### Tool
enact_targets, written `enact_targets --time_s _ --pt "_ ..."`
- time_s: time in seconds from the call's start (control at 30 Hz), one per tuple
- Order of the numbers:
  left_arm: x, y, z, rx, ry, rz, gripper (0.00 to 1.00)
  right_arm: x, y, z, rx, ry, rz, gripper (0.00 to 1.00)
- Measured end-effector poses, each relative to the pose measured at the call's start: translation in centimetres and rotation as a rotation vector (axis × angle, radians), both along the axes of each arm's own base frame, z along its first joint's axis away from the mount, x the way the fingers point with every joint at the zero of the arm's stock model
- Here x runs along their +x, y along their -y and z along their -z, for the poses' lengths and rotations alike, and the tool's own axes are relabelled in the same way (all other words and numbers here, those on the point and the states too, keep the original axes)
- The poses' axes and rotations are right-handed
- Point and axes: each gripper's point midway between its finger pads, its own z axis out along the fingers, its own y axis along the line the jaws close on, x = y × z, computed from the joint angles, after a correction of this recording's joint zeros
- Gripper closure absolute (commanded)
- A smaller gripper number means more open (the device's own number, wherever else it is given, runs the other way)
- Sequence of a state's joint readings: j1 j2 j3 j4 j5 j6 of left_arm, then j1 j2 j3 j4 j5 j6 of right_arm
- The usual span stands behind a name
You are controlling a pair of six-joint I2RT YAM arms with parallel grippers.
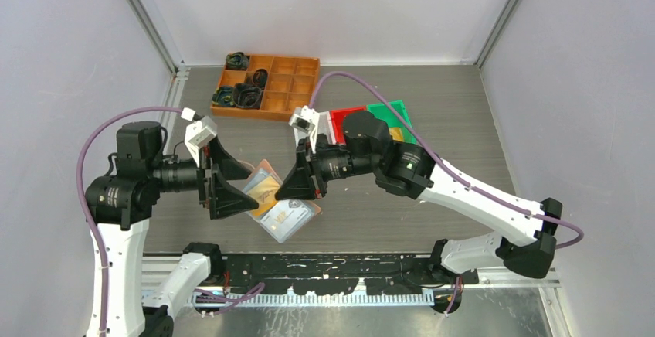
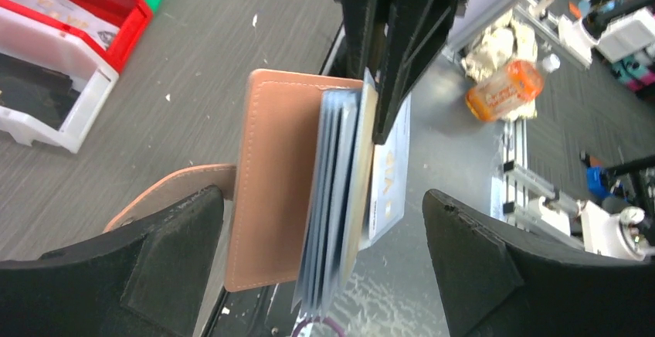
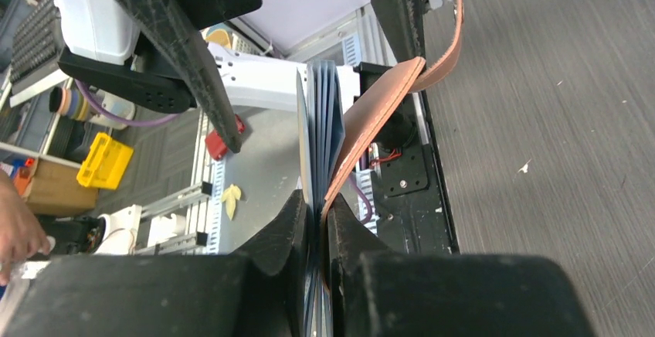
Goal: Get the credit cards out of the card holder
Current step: Remove the credit card from the card holder.
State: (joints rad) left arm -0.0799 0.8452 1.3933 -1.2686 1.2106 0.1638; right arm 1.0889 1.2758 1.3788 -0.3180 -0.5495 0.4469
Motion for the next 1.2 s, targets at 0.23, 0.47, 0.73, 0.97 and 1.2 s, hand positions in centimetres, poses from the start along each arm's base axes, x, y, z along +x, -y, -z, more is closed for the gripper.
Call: enact_targets --time_s 0.23,0.47,0.73,0.97,1.2 --pt "-0.8 -0.5 2.3 0.082 0.062 0.029 0.0 -0.5 -0.9 1.4 -0.076 -0.021 -0.077 0.99" --pt "1.1 -1.8 2.8 0.184 0.21 -0.06 0.0 -0.9 -0.6 2.7 -0.143 -0.014 -0.111 0.99" --pt "1.0 -1.0 -2.1 0.118 0.292 -0.015 0.0 -1.6 -0.1 3.8 -0.185 0.009 -0.139 0.99" --pt "-0.2 -0.2 0.9 0.071 0.059 0.057 0.0 -2.1 0.2 2.9 -0.185 0.047 -0.16 0.99" --pt "-1.3 0.3 3.0 0.068 -0.085 0.099 0.02 -2.3 -0.2 2.2 -0.178 0.091 -0.175 0.99"
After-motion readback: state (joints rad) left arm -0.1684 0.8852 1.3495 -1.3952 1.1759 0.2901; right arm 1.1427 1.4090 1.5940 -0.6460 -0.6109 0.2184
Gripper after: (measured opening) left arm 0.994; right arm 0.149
